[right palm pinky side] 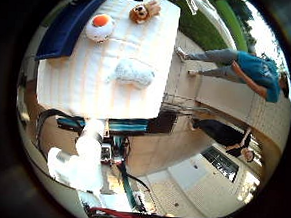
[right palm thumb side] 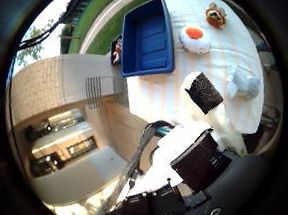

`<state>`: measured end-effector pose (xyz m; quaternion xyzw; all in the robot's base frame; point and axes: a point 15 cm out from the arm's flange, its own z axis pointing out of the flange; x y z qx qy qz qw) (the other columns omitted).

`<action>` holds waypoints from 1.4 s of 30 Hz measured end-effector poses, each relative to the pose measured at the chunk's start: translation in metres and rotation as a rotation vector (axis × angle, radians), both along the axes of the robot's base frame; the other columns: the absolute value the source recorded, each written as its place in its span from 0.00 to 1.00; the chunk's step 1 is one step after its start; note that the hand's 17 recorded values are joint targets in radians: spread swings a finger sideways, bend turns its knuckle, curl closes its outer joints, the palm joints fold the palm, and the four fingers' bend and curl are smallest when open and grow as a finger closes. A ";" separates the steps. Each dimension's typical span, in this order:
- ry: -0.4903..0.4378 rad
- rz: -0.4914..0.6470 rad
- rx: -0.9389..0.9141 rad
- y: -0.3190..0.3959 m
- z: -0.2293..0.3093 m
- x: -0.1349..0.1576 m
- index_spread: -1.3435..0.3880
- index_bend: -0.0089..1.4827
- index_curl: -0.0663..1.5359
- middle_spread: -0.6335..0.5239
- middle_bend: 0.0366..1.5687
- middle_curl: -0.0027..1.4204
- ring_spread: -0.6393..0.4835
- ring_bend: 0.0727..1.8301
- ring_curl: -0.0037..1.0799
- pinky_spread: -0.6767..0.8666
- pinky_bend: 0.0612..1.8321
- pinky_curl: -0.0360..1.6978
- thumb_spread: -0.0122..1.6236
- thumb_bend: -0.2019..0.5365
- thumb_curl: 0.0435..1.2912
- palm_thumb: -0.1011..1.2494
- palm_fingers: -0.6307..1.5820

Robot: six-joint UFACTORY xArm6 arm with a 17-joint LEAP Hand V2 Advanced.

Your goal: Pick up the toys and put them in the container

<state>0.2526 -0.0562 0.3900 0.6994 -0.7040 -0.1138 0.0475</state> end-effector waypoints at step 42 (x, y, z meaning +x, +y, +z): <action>0.060 0.073 -0.014 -0.160 -0.185 -0.024 0.66 0.11 0.21 0.58 0.09 0.23 0.79 0.16 0.32 0.69 0.25 0.15 0.73 0.22 0.28 0.61 0.35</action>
